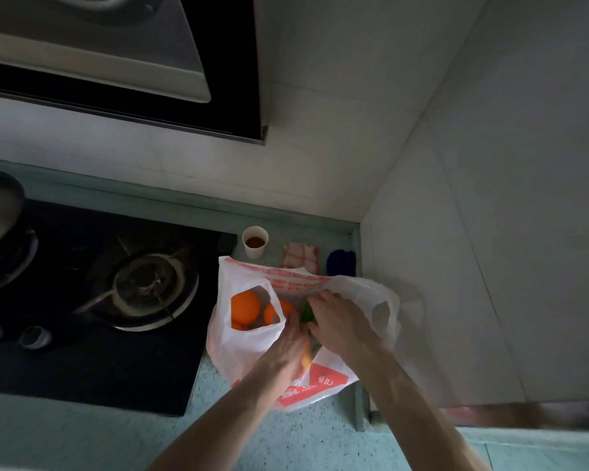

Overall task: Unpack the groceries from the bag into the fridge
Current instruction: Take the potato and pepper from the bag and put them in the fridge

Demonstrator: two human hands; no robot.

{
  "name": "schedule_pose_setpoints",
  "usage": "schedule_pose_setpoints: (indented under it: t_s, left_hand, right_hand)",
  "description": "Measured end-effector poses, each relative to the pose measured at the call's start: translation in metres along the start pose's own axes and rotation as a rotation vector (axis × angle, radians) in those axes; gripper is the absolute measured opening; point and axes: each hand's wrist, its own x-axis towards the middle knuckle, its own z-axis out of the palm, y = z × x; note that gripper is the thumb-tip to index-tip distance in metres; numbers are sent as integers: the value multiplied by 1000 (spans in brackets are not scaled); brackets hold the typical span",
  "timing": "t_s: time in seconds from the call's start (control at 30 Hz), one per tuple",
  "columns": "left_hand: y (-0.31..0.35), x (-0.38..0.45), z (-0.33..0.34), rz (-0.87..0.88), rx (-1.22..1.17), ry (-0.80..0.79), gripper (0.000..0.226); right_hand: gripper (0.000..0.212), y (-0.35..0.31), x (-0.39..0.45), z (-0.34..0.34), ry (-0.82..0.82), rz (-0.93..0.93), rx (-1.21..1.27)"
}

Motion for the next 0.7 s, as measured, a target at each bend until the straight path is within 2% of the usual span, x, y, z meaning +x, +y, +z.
schedule_pose_setpoints:
  t_s: [0.03, 0.1, 0.17, 0.23, 0.3, 0.37, 0.5, 0.57, 0.7]
  left_hand:
    - [5, -4, -20, -11, 27, 109, 68]
    - [4, -9, -27, -21, -13, 229, 79]
    - [5, -19, -34, -77, 0, 232, 85]
    - [-5, -27, -43, -147, 64, 229, 81]
    - [-13, -37, -51, -229, 75, 228, 77]
    - [-21, -45, -54, -273, 82, 245, 83]
    - [-33, -63, -60, -267, 9, 319, 82]
    - [-40, -70, -60, -277, -44, 322, 80]
    - [-51, -81, -67, -260, -223, 337, 88]
  right_hand:
    - [31, -2, 2, 2, 4, 0, -14]
    - [26, -9, 3, 2, -32, -7, -74]
    - [24, -18, 7, 1, -13, 1, -108]
    - [38, -22, 13, 9, 9, 40, -102]
    - [31, -30, 24, 19, -91, 55, -54]
    - [41, -29, 37, 37, -186, 78, -157]
    - [42, -32, 48, 51, -163, 67, -387]
    - [41, -32, 49, 56, -161, 102, -410]
    - [35, -27, 51, 70, -159, 190, -256]
